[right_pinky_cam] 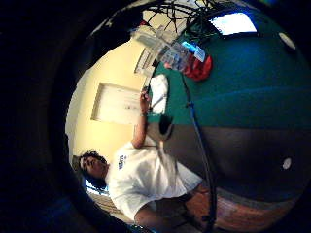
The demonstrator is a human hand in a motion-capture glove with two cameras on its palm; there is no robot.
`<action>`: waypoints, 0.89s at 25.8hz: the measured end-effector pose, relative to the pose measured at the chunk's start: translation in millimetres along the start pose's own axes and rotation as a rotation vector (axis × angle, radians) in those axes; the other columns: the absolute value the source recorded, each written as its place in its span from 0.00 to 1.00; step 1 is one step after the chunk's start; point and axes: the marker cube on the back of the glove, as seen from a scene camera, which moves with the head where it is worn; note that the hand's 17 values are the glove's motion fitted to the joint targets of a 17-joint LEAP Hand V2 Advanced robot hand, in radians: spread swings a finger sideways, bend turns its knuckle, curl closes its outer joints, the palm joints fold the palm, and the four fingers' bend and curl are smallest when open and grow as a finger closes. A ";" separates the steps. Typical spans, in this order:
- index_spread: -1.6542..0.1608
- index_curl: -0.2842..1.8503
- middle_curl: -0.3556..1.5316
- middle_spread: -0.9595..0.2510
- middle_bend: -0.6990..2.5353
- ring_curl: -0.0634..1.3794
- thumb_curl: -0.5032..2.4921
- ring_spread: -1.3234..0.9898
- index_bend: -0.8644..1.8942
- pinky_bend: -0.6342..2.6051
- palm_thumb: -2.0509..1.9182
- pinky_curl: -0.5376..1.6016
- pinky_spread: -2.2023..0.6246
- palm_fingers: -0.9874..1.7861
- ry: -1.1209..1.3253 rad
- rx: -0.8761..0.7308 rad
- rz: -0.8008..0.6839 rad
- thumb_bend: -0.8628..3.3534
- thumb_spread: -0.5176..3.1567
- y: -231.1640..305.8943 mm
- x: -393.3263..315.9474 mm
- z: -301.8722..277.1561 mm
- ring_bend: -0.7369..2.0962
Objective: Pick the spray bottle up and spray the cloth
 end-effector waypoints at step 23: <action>0.68 0.26 0.37 0.65 0.28 0.26 0.30 0.51 0.39 0.26 0.74 0.41 0.84 0.61 0.029 0.186 0.096 0.21 0.40 -78.2 28.5 10.8 0.41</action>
